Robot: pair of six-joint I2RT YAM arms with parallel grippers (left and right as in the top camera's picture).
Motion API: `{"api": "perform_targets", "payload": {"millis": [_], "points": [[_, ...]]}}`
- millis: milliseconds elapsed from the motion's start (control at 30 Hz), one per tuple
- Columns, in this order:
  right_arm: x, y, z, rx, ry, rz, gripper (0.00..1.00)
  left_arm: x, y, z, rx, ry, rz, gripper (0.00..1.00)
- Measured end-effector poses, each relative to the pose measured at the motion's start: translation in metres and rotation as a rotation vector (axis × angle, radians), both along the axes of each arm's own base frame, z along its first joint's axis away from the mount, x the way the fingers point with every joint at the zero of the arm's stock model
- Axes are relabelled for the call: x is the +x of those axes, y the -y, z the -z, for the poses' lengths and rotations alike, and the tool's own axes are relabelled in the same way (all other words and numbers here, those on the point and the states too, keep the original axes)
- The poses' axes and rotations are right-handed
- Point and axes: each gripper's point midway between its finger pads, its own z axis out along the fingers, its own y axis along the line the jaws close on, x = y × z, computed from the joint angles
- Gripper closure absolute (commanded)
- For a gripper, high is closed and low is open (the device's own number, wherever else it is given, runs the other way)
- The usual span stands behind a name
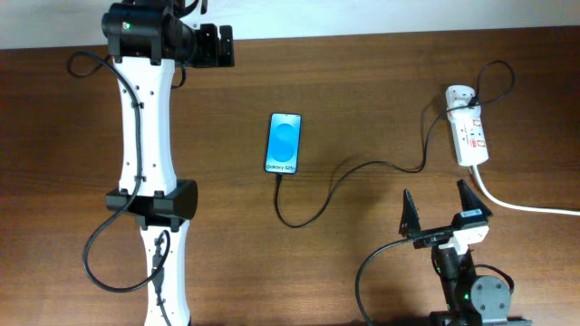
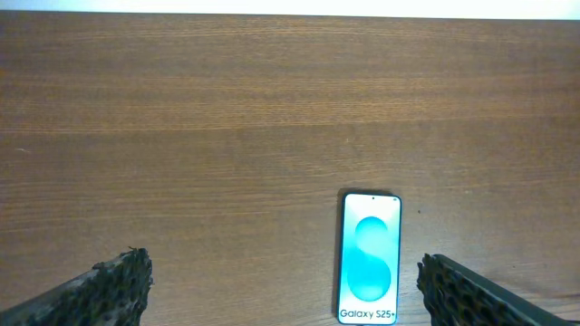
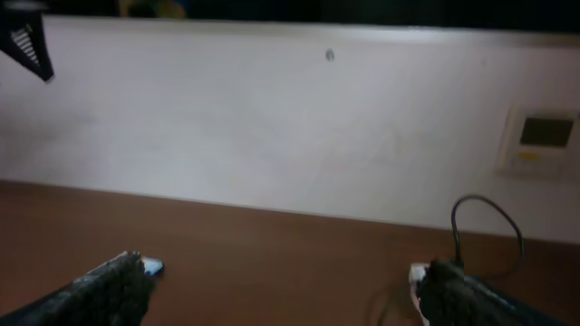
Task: Plug charger to phone and switch on socket
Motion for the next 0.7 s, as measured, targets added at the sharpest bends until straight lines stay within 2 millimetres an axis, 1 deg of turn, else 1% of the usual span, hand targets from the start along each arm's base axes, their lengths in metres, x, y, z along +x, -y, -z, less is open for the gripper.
{"api": "perform_targets", "payload": {"millis": [100, 200, 700], "points": [[0.003, 0.002, 0.031, -0.002, -0.127, 0.014, 0.02, 0.0, 0.0, 0.0, 0.0, -0.001, 0.0, 0.01], [0.003, 0.005, 0.052, -0.001, -0.211, 0.03, 0.01, 0.0, 0.0, 0.0, 0.0, 0.0, 0.0, 0.01], [0.003, 0.01, 0.053, 0.0, -0.215, 0.06, 0.02, 0.0, 0.0, 0.0, 0.0, -0.001, 0.0, 0.01]]}}
